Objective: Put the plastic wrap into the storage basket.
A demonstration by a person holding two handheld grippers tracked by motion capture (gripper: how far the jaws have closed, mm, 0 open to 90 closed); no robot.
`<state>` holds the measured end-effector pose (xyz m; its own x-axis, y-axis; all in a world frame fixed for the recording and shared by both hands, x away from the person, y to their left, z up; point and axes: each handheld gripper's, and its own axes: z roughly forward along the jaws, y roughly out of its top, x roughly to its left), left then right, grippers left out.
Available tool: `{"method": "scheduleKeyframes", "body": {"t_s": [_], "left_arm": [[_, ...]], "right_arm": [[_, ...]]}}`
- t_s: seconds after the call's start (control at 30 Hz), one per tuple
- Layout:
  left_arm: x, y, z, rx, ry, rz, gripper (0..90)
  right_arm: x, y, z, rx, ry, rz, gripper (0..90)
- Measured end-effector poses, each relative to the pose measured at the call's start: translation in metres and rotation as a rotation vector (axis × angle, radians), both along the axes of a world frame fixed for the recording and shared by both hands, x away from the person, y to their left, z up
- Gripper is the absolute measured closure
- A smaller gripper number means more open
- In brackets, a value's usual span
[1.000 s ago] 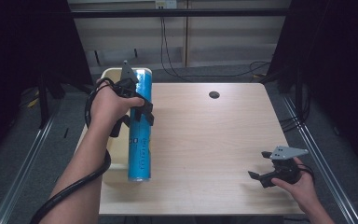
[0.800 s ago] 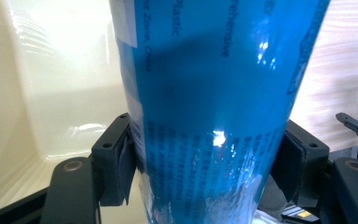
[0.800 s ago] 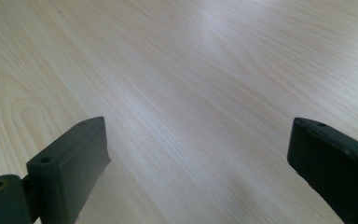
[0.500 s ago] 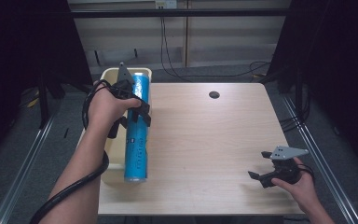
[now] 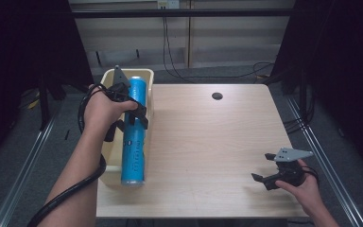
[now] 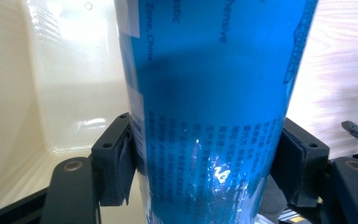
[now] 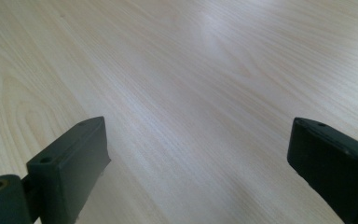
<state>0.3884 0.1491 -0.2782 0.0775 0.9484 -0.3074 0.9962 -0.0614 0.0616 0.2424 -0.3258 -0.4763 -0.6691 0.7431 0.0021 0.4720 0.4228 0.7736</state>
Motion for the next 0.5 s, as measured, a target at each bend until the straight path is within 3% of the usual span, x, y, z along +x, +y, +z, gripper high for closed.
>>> {"method": "scheduleKeyframes", "body": {"t_s": [0.1, 0.27, 0.5], "left_arm": [[0.0012, 0.0037, -0.0021, -0.02, 0.014, 0.015, 32.1], [0.002, 0.0061, -0.0061, -0.004, 0.012, 0.021, 32.1], [0.0025, 0.0092, -0.0098, -0.018, 0.018, 0.047, 32.1]], "right_arm": [[0.0001, 0.0001, 0.0001, 0.006, -0.001, 0.003, 5.2], [-0.0003, -0.0001, 0.0003, 0.003, 0.0, -0.002, 5.2], [0.0, 0.0, 0.0001, 0.008, 0.002, 0.001, 5.1]]}}
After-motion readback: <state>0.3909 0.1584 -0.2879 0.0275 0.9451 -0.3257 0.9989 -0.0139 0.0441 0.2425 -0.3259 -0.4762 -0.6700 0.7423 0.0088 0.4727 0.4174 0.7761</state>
